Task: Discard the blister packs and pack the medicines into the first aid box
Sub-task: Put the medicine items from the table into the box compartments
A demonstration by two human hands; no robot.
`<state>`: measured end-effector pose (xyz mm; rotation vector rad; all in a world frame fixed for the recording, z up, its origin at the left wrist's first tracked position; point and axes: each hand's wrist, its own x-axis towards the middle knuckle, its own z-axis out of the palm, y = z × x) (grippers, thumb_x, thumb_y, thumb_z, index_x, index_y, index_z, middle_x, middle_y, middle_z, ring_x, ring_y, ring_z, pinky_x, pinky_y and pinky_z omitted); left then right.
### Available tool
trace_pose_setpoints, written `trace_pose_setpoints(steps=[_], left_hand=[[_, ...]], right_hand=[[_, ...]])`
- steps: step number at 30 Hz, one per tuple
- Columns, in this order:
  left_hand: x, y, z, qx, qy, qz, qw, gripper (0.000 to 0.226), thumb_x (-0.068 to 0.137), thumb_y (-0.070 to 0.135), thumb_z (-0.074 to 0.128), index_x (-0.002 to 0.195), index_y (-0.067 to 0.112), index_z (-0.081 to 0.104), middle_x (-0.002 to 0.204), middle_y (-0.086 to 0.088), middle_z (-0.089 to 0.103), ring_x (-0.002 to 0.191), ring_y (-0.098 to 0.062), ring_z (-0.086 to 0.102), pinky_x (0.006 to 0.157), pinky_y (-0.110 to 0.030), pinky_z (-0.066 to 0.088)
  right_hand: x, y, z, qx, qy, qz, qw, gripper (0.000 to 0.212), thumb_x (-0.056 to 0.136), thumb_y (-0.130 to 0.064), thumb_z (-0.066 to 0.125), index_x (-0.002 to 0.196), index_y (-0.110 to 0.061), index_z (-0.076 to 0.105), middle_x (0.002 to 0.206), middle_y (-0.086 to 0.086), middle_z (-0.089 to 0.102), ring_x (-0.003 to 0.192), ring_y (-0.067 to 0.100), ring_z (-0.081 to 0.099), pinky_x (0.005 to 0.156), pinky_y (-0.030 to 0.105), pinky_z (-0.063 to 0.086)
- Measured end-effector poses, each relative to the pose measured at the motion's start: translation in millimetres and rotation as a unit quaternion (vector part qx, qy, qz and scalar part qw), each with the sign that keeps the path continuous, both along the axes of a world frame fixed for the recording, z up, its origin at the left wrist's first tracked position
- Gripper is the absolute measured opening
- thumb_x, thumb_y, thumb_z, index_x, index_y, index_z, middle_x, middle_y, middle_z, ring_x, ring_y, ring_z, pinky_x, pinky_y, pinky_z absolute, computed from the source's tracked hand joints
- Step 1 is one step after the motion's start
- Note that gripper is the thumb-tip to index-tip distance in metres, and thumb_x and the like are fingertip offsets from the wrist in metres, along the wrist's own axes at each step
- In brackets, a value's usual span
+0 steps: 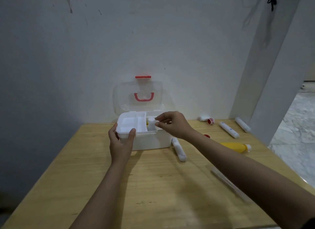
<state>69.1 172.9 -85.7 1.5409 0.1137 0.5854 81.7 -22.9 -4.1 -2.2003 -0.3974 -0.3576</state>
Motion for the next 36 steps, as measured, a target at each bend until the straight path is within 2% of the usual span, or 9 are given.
trace_pose_setpoints(steps=[3,6,10,12,16,19,27,32,36], left_hand=[[1,1,-1,0.002,0.000,-0.001,1.000,0.066,0.079,0.033,0.073,0.134,0.025,0.037,0.123,0.010,0.048,0.108,-0.011,0.052,0.084,-0.027,0.048],[0,0,-1,0.004,-0.004,-0.005,1.000,0.067,0.080,0.032,0.072,0.135,0.022,0.035,0.124,0.009,0.047,0.109,-0.011,0.052,0.083,-0.025,0.046],[0,1,0,0.011,0.000,-0.001,1.000,0.067,0.080,0.035,0.072,0.135,0.023,0.035,0.122,0.009,0.048,0.108,-0.012,0.053,0.088,-0.030,0.047],[-1,0,1,0.015,0.003,0.001,1.000,0.067,0.080,0.035,0.071,0.135,0.023,0.035,0.121,0.008,0.048,0.107,-0.012,0.053,0.090,-0.031,0.047],[-3,-1,2,0.016,0.007,0.002,1.000,0.068,0.081,0.035,0.071,0.135,0.020,0.034,0.120,0.005,0.050,0.105,-0.011,0.054,0.095,-0.033,0.048],[-3,-1,3,0.018,0.008,0.005,1.000,0.067,0.081,0.037,0.070,0.136,0.021,0.034,0.122,0.005,0.050,0.106,-0.011,0.054,0.095,-0.031,0.047],[-8,-2,4,0.022,0.018,-0.001,1.000,0.068,0.081,0.039,0.070,0.137,0.024,0.033,0.120,0.006,0.050,0.107,-0.010,0.054,0.094,-0.026,0.045],[-10,-4,5,0.024,0.024,0.003,0.999,0.068,0.081,0.040,0.069,0.137,0.025,0.033,0.119,0.007,0.050,0.104,-0.009,0.054,0.093,-0.026,0.045],[-10,-5,4,0.019,0.027,0.003,0.999,0.068,0.081,0.038,0.070,0.137,0.025,0.033,0.119,0.008,0.050,0.104,-0.009,0.054,0.093,-0.027,0.046]], right_hand=[[-19,-27,9,0.015,-0.029,-0.027,0.999,0.018,0.079,-0.023,0.073,0.095,-0.015,0.074,0.091,0.000,0.074,0.081,0.007,0.069,0.078,0.026,0.057],[-52,-62,14,0.024,-0.019,-0.063,0.998,0.016,0.081,-0.024,0.072,0.094,-0.016,0.073,0.089,-0.005,0.073,0.083,0.006,0.068,0.078,0.026,0.057],[-112,-108,-5,0.029,0.012,-0.139,0.990,0.017,0.080,-0.026,0.072,0.094,-0.017,0.073,0.087,-0.011,0.071,0.083,0.004,0.067,0.077,0.025,0.054],[-144,-125,-25,0.004,0.027,-0.196,0.980,0.020,0.078,-0.028,0.072,0.096,-0.019,0.073,0.091,-0.013,0.069,0.087,0.000,0.063,0.080,0.021,0.047],[-192,-146,-72,-0.089,0.021,-0.282,0.955,0.024,0.074,-0.028,0.076,0.097,-0.021,0.072,0.100,-0.001,0.062,0.094,0.009,0.054,0.082,0.023,0.035],[-207,-152,-91,-0.073,0.032,-0.303,0.950,0.029,0.073,-0.030,0.077,0.100,-0.024,0.071,0.108,0.005,0.059,0.100,0.009,0.051,0.085,0.023,0.035],[-214,-155,-98,-0.024,0.042,-0.307,0.951,0.031,0.071,-0.035,0.078,0.099,-0.024,0.072,0.101,-0.004,0.062,0.093,0.008,0.054,0.081,0.023,0.039],[-217,-154,-96,0.001,-0.004,-0.313,0.950,0.030,0.067,-0.031,0.082,0.094,-0.021,0.073,0.103,-0.002,0.064,0.094,0.011,0.059,0.080,0.029,0.049],[-207,-148,-81,0.029,-0.039,-0.315,0.948,0.029,0.065,-0.028,0.084,0.091,-0.022,0.073,0.108,-0.003,0.063,0.086,0.010,0.060,0.069,0.019,0.048]])
